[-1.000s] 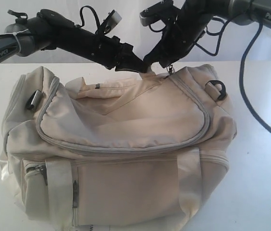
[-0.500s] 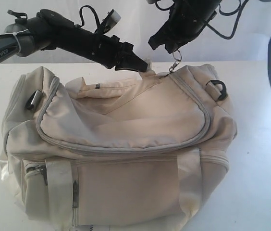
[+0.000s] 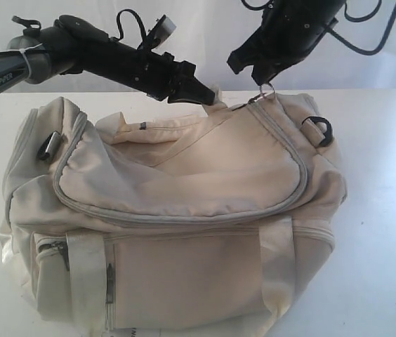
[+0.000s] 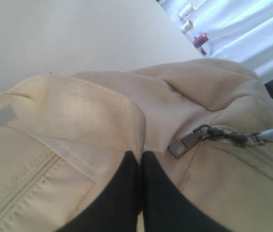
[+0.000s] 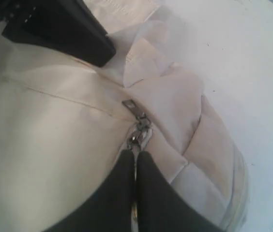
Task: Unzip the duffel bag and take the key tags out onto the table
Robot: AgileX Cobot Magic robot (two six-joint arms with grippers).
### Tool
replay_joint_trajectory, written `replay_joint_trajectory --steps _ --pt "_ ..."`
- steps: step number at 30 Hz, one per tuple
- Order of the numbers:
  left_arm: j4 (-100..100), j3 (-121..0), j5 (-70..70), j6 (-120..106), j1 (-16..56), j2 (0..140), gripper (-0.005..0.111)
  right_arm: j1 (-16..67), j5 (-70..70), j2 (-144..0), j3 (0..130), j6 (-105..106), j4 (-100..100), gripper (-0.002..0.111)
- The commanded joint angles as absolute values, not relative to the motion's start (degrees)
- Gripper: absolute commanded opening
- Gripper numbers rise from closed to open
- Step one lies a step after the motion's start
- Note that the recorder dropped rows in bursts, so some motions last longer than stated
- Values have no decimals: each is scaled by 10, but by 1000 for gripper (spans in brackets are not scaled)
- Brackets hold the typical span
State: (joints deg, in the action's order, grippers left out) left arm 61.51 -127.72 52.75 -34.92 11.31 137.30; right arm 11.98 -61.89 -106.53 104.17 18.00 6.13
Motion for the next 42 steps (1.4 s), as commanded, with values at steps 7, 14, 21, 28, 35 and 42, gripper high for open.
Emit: replay_joint_trajectory --steps 7,14,21,28,35,42 --pt "616 -1280 522 -347 110 1374 0 119 -546 -965 911 177 64 0" --pt "616 -1280 533 -348 110 1374 0 119 -470 -976 879 182 74 0" --pt "616 -1280 540 -349 110 1372 0 123 -417 -1012 901 324 200 25" --pt "616 -1280 540 -356 105 1358 0 154 -461 -1100 978 329 145 57" --pt "616 -1281 549 -369 103 1339 0 165 -502 -1147 1022 280 72 57" --pt "609 -1281 549 -378 103 1319 0 166 -528 -1155 1022 224 10 30"
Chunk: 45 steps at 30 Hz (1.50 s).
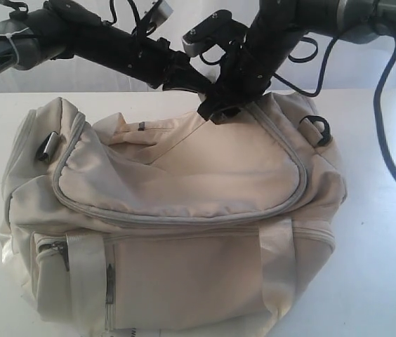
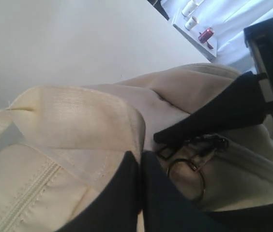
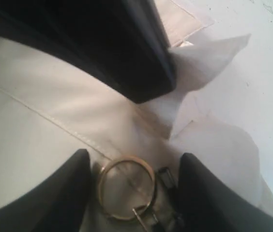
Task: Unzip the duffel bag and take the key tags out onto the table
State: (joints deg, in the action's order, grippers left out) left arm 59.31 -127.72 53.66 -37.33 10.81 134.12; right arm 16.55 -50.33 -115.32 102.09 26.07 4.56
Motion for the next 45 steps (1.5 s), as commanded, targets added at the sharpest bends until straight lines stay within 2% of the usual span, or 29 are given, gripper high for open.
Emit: replay_joint_trajectory --steps 1,2,3,12,27,45 --pt "608 -1281 549 -378 103 1319 0 166 -526 -1155 1022 208 4 18" --pt "603 -1281 550 -378 103 1319 0 166 -522 -1154 1022 202 0 3" --pt "598 -1281 550 -378 103 1319 0 166 -513 -1150 1022 202 0 0" --pt "593 -1280 549 -378 103 1322 0 166 -472 -1103 1022 201 0 0" --pt "559 -1280 530 -349 103 1326 0 166 -557 -1035 1002 177 0 0" --pt "544 -1280 519 -340 104 1327 0 166 -554 -852 775 128 0 0"
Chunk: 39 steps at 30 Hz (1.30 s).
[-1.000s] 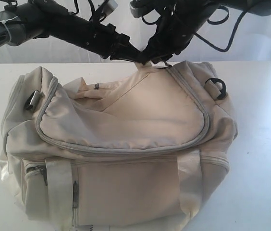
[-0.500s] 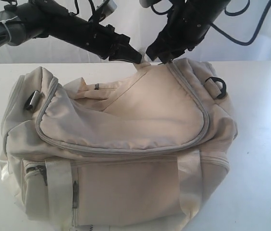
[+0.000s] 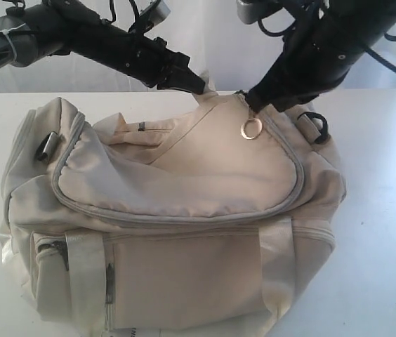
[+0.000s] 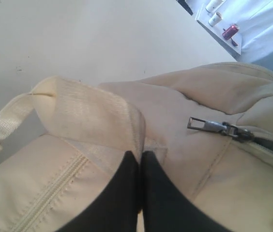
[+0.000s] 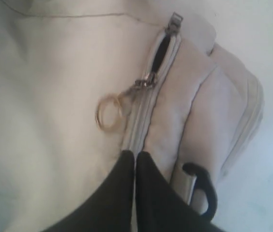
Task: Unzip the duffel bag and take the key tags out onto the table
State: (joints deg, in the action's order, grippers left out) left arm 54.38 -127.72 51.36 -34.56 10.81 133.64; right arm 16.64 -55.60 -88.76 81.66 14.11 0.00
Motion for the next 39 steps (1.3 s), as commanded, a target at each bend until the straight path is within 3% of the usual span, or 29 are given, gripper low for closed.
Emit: replay_joint_trajectory --steps 1,8,11,13,17,19,39 --pt "544 -1280 520 -340 104 1327 0 166 -549 -841 762 126 0 0" --pt "544 -1280 532 -340 104 1327 0 166 -465 -822 717 138 26 0" --pt "544 -1280 543 -345 104 1326 0 166 -419 -837 720 262 97 2" --pt "545 -1280 556 -349 104 1324 0 166 -413 -857 728 350 142 10" --pt "544 -1280 564 -367 104 1319 0 171 -412 -910 753 422 141 43" --pt "546 -1280 566 -379 104 1314 0 176 -407 -930 762 440 118 53" --pt "570 -1280 596 -424 104 1302 0 210 -291 -997 782 398 -52 53"
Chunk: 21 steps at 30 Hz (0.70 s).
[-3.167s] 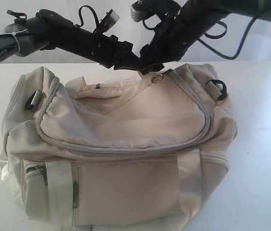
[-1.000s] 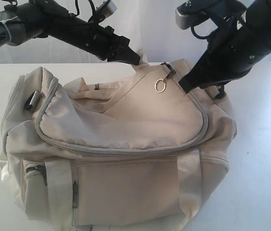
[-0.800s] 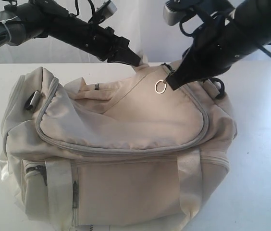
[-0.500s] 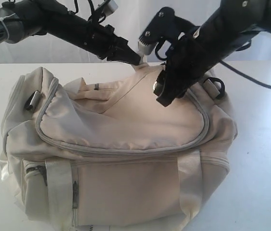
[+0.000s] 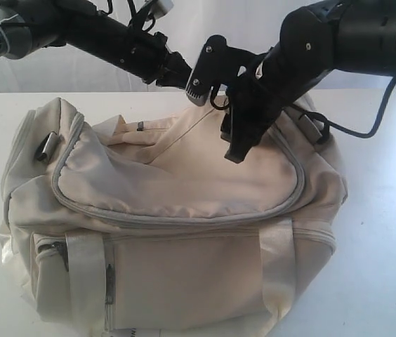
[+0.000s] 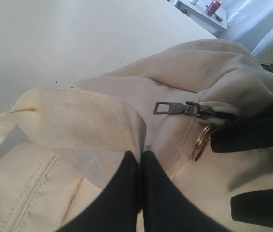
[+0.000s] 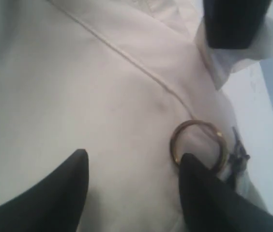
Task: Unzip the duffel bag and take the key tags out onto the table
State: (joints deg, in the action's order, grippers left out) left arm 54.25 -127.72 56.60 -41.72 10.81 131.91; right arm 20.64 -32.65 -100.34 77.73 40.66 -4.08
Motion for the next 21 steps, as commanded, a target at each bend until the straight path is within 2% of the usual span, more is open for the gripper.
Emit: replay_joint_trajectory --steps 1,21 --pt "570 -1280 596 -424 104 1302 0 211 -291 -998 782 398 -52 53" --pt "570 -1280 596 -435 104 1302 0 211 -299 -1024 782 400 -101 53"
